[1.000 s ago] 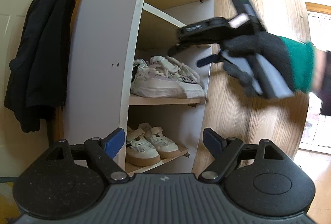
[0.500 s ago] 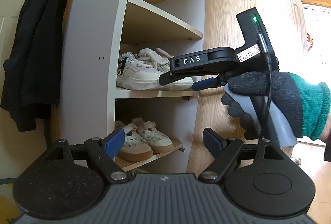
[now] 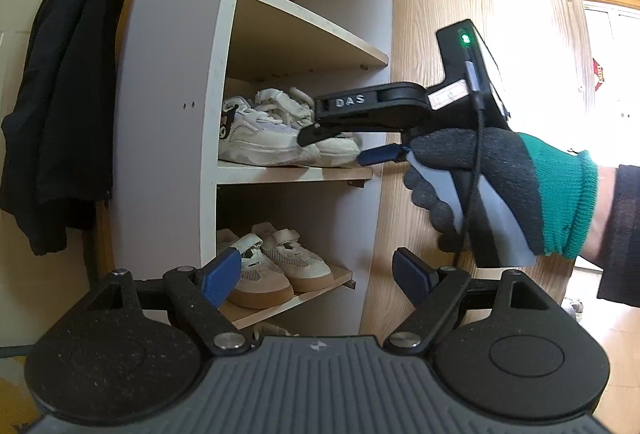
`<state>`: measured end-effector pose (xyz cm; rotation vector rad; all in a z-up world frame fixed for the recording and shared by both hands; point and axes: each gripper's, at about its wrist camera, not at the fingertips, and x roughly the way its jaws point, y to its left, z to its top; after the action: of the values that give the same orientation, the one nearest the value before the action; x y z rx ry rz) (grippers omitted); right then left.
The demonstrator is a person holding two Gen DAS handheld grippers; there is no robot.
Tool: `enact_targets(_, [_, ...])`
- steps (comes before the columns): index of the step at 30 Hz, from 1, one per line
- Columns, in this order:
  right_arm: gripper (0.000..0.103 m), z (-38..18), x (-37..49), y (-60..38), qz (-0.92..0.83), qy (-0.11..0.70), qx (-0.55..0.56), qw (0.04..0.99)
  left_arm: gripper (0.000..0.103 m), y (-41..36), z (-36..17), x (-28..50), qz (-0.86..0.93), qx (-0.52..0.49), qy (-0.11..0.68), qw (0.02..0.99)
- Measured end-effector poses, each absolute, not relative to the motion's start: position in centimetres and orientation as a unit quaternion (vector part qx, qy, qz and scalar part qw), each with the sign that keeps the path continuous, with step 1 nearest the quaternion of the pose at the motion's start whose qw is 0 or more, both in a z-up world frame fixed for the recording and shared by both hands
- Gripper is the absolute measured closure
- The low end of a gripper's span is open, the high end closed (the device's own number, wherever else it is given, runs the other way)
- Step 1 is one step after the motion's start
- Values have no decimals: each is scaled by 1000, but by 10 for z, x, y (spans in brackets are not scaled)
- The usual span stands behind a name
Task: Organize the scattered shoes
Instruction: 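Withdraw the open right tool from the cabinet toward the floor shoes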
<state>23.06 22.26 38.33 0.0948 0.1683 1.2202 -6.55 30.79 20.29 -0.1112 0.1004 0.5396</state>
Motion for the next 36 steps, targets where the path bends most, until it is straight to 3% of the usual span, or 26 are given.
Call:
enact_targets(17, [15,363,208,183,565,102,87,814,20,308,203,-66,262,-52,56,962])
enact_targets(26, [15,317,182,95,506,141,97,845,17,297,190,-55,212,-67,91,971])
enact_targets(27, [15,310,179,86,496,145,94,851,13,291,187,-52,204,-63,99,972])
enact_targets(36, [13,225,169,-15,400,207,114,886,12,219,145,-14,84,-25,189,978])
